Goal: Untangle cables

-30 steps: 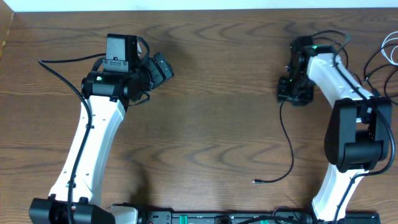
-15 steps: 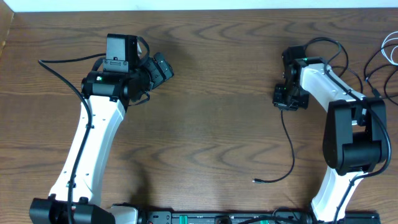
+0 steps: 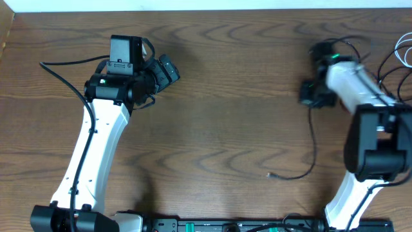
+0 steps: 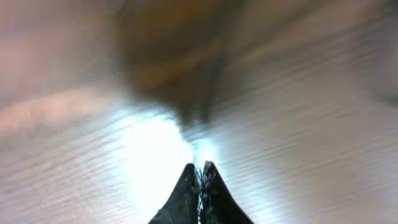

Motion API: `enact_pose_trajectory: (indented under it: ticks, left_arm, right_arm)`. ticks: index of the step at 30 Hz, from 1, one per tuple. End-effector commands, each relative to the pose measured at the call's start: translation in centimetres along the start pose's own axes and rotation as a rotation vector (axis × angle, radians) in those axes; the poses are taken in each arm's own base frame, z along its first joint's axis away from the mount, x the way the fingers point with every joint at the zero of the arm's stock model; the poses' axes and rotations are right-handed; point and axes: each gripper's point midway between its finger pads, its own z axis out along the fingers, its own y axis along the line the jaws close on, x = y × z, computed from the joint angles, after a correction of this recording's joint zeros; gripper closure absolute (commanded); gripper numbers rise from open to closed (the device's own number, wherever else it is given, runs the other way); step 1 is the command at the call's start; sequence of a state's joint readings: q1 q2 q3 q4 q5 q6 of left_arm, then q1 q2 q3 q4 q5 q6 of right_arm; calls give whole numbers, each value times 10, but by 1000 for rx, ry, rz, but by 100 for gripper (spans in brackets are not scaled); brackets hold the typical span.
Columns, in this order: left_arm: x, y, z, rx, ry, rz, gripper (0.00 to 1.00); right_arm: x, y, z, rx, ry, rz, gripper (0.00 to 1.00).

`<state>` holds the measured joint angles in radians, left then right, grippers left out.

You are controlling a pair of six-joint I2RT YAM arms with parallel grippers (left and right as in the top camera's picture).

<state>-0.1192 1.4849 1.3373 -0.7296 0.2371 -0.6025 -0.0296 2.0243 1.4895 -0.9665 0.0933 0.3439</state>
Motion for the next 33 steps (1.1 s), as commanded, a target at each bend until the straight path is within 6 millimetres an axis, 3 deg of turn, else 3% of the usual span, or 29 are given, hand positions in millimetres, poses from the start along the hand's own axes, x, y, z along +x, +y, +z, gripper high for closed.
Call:
enact_pose_trajectory:
  ticks: [1, 3, 7, 10, 13, 17, 20, 24, 30, 33]
  left_arm:
    - [-2, 2, 2, -10, -2, -4, 5]
    - [-2, 2, 2, -10, -2, -4, 5]
    - [-2, 2, 2, -10, -2, -4, 5]
    - [-2, 2, 2, -10, -2, -4, 5]
    - [-2, 2, 2, -10, -2, -4, 5]
    - [-2, 2, 2, -10, -2, -4, 5]
    - [-2, 2, 2, -10, -2, -4, 5]
    - [-2, 2, 2, -10, -2, -4, 5]
    - [-2, 2, 2, -10, -2, -4, 5]
    - [-2, 2, 2, -10, -2, -4, 5]
  right_arm:
    - [-71, -59, -68, 11, -189, 95, 99]
    - [-96, -100, -104, 5, -263, 197, 99]
    - [-132, -179, -157, -9, -430, 370, 99]
    - [-141, -213, -179, -101, -499, 440, 99]
    - [-136, -208, -179, -239, -473, 406, 99]
    - [-120, -191, -164, -241, -382, 355, 78]
    - [-112, -171, -152, -234, -329, 304, 67]
    - [-104, -136, -131, -246, -266, 219, 62]
    - [-87, -82, -83, -255, -205, 9, 48]
    - [-85, -65, -67, -258, -213, -68, 44]
